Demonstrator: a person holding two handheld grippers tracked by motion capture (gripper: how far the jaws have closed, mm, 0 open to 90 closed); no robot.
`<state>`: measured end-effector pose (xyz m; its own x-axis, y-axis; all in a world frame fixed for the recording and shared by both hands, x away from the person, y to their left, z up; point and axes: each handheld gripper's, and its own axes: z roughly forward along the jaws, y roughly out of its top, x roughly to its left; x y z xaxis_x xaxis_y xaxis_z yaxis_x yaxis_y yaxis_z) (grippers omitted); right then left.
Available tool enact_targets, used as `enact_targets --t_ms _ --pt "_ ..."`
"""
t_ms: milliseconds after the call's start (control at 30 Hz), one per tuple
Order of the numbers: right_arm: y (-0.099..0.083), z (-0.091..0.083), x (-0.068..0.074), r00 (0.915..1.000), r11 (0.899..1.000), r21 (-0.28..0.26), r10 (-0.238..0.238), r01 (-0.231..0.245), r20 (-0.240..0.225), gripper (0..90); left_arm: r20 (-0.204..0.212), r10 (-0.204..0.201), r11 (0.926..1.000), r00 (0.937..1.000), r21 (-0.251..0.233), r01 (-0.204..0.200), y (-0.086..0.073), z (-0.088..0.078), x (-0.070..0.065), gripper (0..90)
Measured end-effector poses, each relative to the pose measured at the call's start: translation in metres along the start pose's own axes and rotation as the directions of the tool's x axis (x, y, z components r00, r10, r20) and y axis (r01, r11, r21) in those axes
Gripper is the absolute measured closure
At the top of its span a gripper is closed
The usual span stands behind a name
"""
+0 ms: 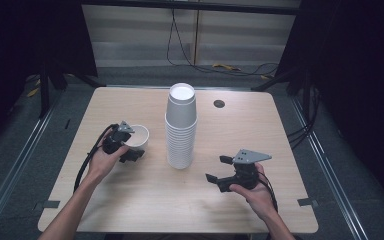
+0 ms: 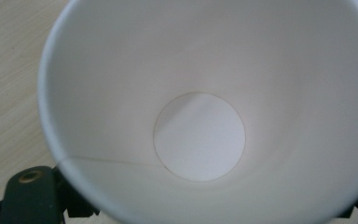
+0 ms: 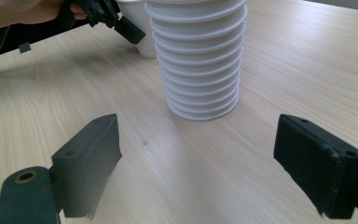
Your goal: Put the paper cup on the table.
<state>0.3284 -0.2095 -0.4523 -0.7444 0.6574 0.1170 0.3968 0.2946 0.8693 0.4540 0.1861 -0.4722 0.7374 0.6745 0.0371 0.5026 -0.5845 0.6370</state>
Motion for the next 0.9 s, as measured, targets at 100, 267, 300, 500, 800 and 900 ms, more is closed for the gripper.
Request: enact_targets --t_ms 100,267,300,500,800,900 --pt "0.0 0.0 0.0 1.0 1.0 -0.002 -0.002 0.002 0.002 14.5 0.006 -0.029 0.9994 0.9996 -0.016 0.029 -0.006 -0.002 0.003 15.7" --pt "0.0 0.001 0.0 1.0 1.0 0.001 -0.005 0.005 0.005 14.5 0.027 -0.056 0.9975 0.9981 -0.042 0.057 -0.016 -0.005 0.006 15.7" --pt "0.0 0.001 0.0 1.0 1.0 0.001 -0.004 0.004 0.006 14.5 0.032 -0.068 0.995 0.9972 -0.071 0.07 -0.019 -0.005 0.006 15.7" --pt "-0.001 0.001 0.0 1.0 1.0 0.007 -0.002 0.002 0.006 14.5 0.002 -0.077 0.9891 0.9971 -0.126 0.076 -0.029 -0.012 0.002 15.7" --pt "0.0 0.0 0.0 1.0 1.0 0.005 -0.004 0.004 0.006 14.5 0.053 -0.094 0.9834 0.9941 -0.151 0.101 -0.036 -0.019 0.0 15.8" --pt "0.0 0.0 0.001 0.9999 1.0 0.009 -0.007 0.007 0.008 14.5 0.04 -0.103 0.9821 0.9939 -0.155 0.108 -0.037 -0.023 -0.001 15.9"
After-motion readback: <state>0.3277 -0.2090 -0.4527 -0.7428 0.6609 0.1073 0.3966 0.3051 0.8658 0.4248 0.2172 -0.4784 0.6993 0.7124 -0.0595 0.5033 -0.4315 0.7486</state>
